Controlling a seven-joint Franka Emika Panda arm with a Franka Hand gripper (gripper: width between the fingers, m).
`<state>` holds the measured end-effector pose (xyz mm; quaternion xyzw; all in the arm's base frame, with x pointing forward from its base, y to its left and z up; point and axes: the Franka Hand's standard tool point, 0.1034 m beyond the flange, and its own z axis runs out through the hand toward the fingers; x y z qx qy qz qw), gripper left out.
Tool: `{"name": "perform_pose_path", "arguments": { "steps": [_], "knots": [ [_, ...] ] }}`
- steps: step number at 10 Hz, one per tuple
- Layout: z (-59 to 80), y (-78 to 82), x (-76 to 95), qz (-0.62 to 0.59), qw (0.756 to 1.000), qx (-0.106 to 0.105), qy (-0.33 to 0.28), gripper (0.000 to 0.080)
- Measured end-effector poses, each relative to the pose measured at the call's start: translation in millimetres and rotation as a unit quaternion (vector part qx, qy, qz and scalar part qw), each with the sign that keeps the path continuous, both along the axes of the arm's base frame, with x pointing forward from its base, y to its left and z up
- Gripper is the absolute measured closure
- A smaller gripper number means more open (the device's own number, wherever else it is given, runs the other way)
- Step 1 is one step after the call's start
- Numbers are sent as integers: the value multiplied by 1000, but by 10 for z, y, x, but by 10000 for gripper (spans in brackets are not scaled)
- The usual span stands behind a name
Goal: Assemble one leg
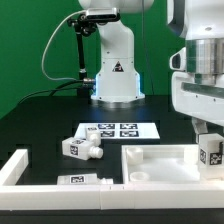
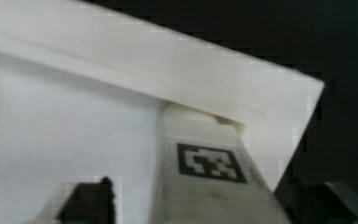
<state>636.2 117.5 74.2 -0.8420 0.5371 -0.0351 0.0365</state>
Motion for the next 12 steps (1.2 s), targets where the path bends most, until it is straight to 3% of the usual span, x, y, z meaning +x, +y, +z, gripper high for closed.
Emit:
{"name": "perform_pose_path", "arguments": {
  "steps": [1, 2, 3, 6, 8, 9, 11, 12],
  "knots": [
    [12, 23, 0, 90, 996, -10, -3, 214],
    [14, 44, -2, 184, 983, -19, -4, 168],
    [5, 41, -7, 262, 965, -25, -4, 168],
    [3, 21, -1, 336, 941, -34, -7, 153],
    [11, -62, 40, 484, 873, -55, -5, 151],
    [3, -45, 36, 483, 874, -55, -7, 151],
    [1, -51, 36, 466, 883, -54, -7, 171],
    [1, -50, 36, 465, 884, -54, -7, 363]
  ]
}}
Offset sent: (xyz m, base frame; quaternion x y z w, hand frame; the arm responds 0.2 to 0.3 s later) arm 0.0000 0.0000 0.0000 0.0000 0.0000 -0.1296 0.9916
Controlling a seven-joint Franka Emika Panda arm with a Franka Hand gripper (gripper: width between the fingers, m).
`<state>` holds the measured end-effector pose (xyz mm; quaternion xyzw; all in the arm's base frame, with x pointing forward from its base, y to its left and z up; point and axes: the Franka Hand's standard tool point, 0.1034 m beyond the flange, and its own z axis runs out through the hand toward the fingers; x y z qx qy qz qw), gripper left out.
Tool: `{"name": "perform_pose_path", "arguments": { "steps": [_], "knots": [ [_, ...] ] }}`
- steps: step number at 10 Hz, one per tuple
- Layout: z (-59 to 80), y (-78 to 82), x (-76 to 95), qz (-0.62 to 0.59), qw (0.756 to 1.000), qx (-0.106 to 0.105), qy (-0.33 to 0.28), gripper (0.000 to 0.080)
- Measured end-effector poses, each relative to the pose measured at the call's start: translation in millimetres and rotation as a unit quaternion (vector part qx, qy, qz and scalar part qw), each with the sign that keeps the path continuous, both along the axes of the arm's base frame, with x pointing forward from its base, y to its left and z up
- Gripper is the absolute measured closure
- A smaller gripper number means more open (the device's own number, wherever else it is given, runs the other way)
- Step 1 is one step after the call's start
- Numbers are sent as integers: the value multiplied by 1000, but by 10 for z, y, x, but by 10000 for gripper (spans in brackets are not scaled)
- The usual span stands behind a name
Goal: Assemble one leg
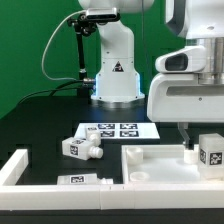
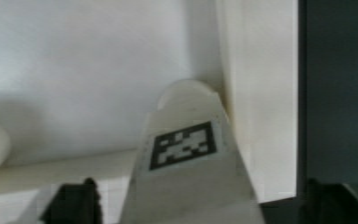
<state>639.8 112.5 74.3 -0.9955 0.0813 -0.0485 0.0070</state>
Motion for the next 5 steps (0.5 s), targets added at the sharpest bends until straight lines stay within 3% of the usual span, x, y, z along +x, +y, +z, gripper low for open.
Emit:
{"name": "perform_pose_path", "arguments": {
  "steps": [1, 3, 5],
  "knots": [
    [-1, 7, -1, -52, 999, 7, 1, 511],
    [-2, 8, -2, -96, 995, 11, 1, 515],
    [-5, 10, -3, -247, 969, 19, -1, 515]
  ]
}}
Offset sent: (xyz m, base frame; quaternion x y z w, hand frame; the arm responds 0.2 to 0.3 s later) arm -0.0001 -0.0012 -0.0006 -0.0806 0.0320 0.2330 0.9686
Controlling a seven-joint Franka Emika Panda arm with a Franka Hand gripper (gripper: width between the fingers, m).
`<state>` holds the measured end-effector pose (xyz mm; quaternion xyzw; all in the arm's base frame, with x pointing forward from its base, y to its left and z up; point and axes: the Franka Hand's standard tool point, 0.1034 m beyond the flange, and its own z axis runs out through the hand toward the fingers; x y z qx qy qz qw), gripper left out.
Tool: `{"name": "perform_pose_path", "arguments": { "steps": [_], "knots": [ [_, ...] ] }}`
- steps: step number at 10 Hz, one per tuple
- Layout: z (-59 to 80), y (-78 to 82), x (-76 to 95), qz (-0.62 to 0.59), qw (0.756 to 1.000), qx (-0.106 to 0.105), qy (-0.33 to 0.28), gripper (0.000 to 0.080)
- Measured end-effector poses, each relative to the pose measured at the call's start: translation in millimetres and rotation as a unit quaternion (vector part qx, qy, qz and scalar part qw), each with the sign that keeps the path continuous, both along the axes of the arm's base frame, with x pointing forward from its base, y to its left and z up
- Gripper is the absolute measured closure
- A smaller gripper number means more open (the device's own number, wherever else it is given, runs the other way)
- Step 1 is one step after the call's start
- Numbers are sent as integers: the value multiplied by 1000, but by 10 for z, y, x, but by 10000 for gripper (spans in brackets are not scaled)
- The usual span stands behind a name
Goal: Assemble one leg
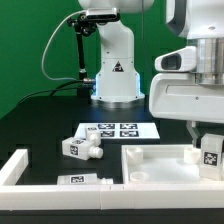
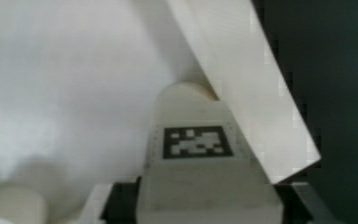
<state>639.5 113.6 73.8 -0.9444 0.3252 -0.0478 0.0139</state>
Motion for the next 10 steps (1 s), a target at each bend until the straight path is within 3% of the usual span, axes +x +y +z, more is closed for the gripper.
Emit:
{"name": "perform_pose_path", "arguments": {
  "steps": [2, 4, 6, 7, 8, 9, 10],
  "knots": [
    [2, -5, 1, -169, 985, 20, 5, 515],
    [-2, 62, 5, -412, 910, 50, 3, 514],
    [2, 36, 11, -480, 874, 69, 8, 514],
    [-1, 47, 7, -481, 874, 69, 8, 497],
    [-1, 48, 8, -452, 890, 66, 7, 362],
    [-8, 42, 9, -361, 931, 57, 1, 233],
    [-21, 58, -8, -263, 964, 48, -2, 233]
  ]
}}
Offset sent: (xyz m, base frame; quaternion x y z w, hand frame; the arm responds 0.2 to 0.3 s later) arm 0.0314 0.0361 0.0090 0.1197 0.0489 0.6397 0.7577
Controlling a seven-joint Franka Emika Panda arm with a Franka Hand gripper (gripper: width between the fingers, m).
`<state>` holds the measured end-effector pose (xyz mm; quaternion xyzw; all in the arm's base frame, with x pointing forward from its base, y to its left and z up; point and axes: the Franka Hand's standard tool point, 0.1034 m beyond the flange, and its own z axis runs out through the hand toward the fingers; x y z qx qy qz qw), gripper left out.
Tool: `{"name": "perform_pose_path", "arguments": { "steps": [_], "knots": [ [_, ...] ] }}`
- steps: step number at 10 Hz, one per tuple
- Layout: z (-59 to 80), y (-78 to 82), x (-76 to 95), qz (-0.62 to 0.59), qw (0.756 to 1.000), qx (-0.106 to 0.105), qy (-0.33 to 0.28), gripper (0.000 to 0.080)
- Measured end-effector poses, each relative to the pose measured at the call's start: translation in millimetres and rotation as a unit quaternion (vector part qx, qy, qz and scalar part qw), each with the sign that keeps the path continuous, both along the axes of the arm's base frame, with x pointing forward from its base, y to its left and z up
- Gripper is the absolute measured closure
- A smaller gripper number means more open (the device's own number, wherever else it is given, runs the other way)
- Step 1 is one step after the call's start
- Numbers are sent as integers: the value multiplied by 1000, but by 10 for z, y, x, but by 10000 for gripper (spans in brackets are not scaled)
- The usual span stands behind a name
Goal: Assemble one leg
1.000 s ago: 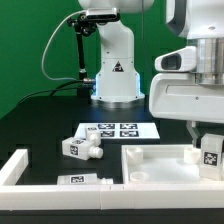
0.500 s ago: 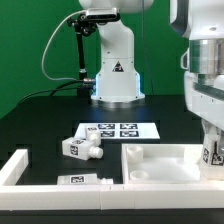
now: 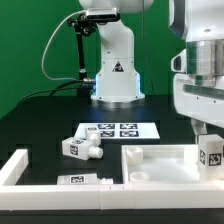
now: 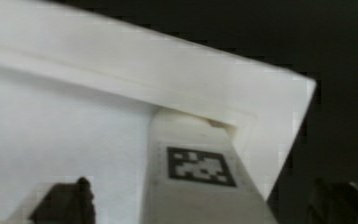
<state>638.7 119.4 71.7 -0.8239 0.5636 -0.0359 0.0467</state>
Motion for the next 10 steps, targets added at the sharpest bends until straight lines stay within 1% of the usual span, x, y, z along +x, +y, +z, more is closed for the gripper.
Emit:
{"name": "perform_pose_path", "arguments": {
  "steps": [1, 3, 5, 6, 7, 8, 9, 10],
  "knots": [
    [19, 50, -2, 119, 993, -12, -7, 163],
    [12, 44, -7, 205, 978, -22, -9, 153],
    [10, 34, -6, 258, 966, -29, -11, 151],
    [6, 0, 2, 340, 939, -41, -13, 151],
    [-7, -83, 25, 470, 880, -58, -16, 151],
    [-22, -90, 20, 497, 866, -59, -16, 151],
    [-22, -91, 19, 494, 868, -58, -16, 151],
    [-23, -93, 19, 479, 876, -56, -16, 253]
  ]
}}
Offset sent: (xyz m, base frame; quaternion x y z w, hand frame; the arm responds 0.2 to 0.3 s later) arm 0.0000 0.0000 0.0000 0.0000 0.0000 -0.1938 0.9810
